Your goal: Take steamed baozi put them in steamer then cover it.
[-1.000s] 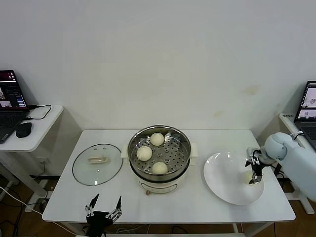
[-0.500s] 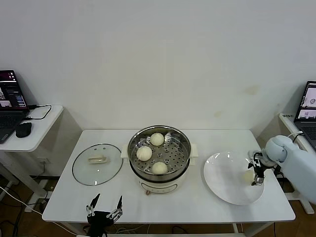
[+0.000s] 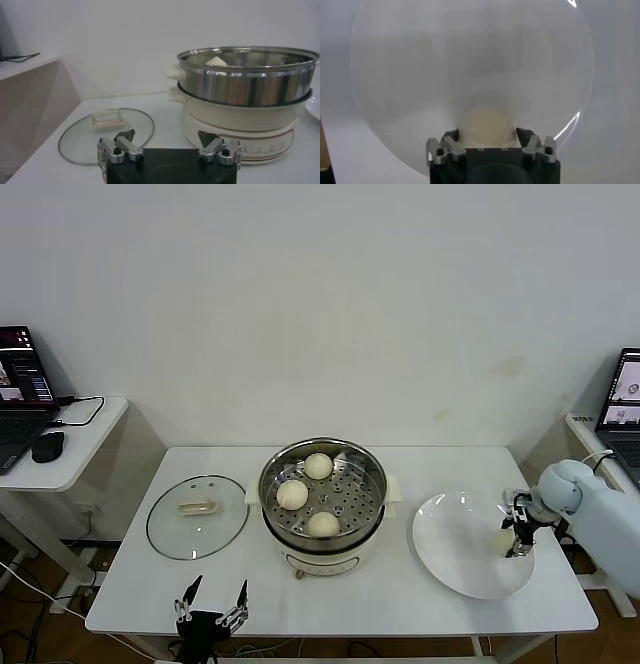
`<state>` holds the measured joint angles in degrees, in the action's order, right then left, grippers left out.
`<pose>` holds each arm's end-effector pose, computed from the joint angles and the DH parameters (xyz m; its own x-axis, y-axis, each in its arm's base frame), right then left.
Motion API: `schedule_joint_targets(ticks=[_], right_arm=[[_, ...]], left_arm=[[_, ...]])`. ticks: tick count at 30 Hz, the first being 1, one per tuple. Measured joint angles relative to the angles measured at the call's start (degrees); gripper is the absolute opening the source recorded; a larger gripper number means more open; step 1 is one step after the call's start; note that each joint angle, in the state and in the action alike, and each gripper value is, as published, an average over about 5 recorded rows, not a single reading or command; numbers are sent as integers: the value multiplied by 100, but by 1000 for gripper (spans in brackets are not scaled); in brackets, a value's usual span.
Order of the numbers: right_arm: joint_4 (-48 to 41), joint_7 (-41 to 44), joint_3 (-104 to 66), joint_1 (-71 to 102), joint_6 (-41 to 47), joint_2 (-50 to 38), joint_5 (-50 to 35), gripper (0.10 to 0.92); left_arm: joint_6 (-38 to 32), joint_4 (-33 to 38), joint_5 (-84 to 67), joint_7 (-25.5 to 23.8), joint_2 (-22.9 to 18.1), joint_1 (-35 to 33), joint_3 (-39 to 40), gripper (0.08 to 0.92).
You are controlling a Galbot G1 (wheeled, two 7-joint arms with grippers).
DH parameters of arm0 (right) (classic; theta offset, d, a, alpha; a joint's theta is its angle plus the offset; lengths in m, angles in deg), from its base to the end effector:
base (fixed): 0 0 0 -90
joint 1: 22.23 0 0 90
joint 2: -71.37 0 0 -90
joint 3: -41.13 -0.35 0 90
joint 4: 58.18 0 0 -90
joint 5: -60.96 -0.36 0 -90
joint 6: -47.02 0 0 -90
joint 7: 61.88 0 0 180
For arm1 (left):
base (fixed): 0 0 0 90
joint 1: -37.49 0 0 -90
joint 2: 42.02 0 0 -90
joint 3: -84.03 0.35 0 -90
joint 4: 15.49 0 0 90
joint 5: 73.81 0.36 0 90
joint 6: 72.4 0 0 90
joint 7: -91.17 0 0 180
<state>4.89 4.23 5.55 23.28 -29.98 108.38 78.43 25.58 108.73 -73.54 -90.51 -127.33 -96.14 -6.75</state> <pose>0.4957 -0.2525 -0.2381 -0.1599 0.0120 0.9871 -0.9741 0.1599 -0.1598 0.1142 0.0161 -0.3116 -0.9521 0.0525 0.3011 0.0753 0.9951 0.0644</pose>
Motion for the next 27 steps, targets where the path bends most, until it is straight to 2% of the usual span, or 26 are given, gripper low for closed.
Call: schedule_joint_targets(ticks=[11,27], right_arm=[[366,90,409,-503,320,-169,-484,636],[1231,367,1555,-2224,1243,264,-2119,636]], left_arm=[[-4,36,107,19,-66,-11,109,823],[-58,206,179,73,3,3,-46,823]])
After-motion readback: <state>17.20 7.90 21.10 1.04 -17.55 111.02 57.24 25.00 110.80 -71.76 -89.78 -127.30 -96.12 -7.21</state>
